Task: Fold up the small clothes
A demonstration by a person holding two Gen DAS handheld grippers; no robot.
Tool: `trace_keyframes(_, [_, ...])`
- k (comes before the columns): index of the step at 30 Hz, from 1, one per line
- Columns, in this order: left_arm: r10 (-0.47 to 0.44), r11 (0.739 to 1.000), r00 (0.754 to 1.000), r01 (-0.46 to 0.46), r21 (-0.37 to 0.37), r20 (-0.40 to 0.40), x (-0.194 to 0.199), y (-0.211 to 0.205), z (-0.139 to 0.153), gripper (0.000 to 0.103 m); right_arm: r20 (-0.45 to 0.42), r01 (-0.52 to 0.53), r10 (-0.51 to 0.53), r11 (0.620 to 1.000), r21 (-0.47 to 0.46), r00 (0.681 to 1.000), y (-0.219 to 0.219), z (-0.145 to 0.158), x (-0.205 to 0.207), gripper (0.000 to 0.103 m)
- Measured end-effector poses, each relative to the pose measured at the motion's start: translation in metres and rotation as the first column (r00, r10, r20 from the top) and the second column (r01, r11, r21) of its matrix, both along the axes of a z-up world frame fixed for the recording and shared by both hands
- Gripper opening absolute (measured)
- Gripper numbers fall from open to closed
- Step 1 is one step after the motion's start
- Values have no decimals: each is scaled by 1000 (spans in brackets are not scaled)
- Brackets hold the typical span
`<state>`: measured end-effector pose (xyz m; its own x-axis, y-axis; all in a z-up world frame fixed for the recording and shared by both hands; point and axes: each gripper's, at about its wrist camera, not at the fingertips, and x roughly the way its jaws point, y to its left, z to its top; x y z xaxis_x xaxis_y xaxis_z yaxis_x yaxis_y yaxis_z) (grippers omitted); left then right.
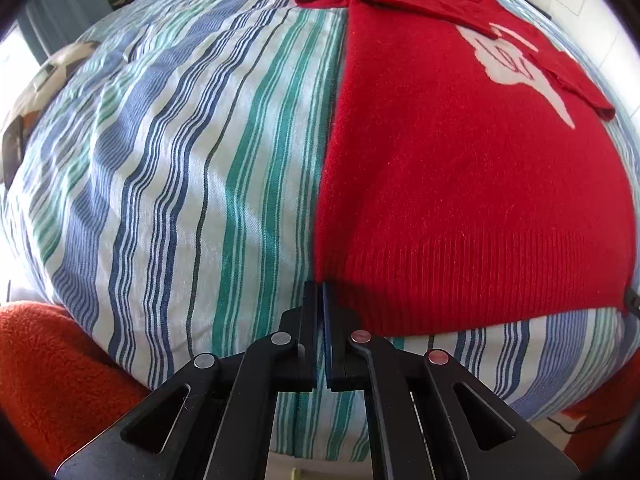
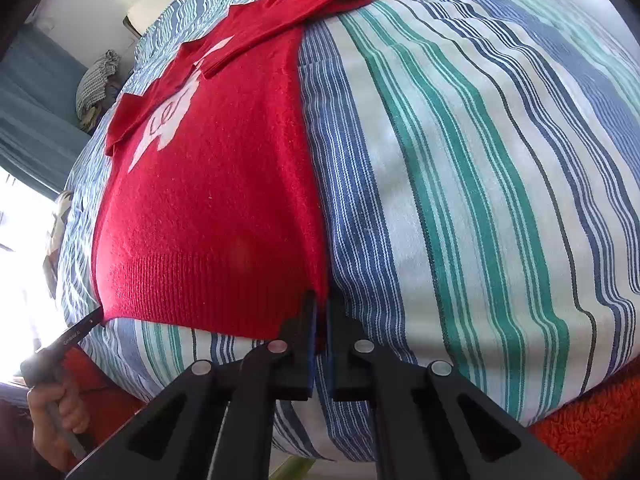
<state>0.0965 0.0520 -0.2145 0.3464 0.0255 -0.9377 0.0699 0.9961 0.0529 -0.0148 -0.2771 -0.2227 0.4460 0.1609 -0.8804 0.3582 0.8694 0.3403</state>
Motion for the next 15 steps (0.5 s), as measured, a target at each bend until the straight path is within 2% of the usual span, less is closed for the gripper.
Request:
trace_keyframes(3, [-18, 999, 1000, 17, 47, 17, -1, -9, -1, 2, 2, -6, 6, 1000, -17, 1000, 1, 2, -1, 1])
trace_keyframes(8, [-55, 990, 998, 50, 135, 35, -8, -22, -1, 2, 19, 9, -9, 1000, 24, 1000, -3, 1, -4, 2])
trace_keyframes(11, [-83, 975, 996, 72, 211, 44, -12, -31, -1, 7, 21, 1, -1, 1000, 12, 1000, -1, 4, -6, 3])
trace_keyframes(14, [-92, 958, 994, 74, 275, 52, -18, -35, -1, 21, 12, -31, 32, 998, -51, 999, 9, 11, -5, 10])
trace_keyframes(15, [-89, 954, 995, 70, 293, 51, -19, -36, 0, 29, 6, -44, 45, 996, -79, 999, 13, 13, -4, 11])
